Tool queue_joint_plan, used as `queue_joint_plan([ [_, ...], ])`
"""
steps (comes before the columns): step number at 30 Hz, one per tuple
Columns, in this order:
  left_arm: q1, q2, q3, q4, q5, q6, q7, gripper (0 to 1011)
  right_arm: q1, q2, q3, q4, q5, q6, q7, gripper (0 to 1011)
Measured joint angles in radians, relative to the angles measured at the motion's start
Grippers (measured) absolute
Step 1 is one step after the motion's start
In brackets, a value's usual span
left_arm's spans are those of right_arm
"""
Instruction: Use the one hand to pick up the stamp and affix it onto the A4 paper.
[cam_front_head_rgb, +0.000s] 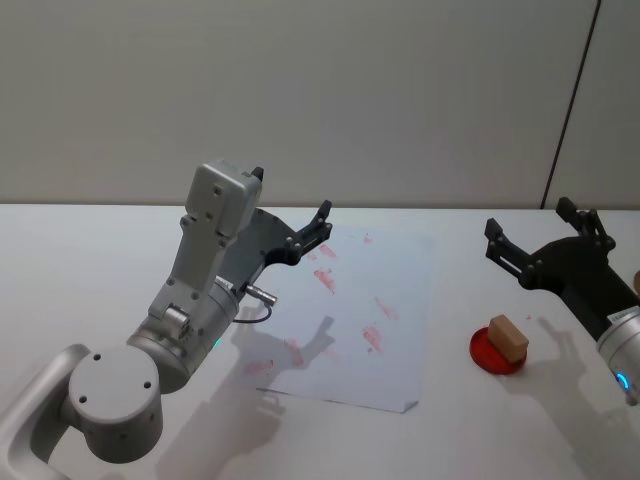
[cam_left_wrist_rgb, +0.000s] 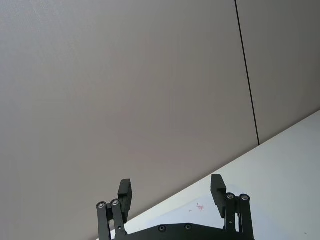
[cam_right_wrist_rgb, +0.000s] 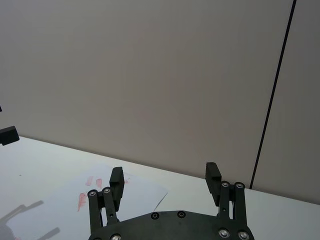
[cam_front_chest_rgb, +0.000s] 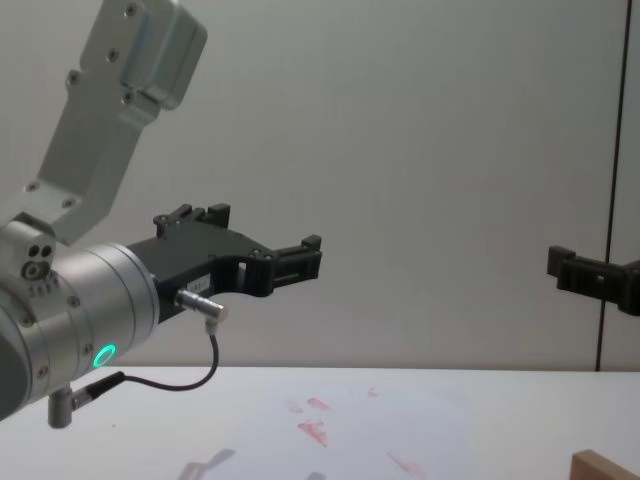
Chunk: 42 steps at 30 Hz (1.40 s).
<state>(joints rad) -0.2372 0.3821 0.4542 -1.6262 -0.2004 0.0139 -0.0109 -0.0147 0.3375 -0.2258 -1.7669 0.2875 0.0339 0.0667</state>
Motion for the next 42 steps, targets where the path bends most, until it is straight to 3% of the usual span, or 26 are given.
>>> queue_joint_plan([
  [42,0.000,0.000,0.000,0.000,0.000,0.000,0.000,1003,0.000,0.000,0.000,0.000,0.000,0.000,0.000,1001],
])
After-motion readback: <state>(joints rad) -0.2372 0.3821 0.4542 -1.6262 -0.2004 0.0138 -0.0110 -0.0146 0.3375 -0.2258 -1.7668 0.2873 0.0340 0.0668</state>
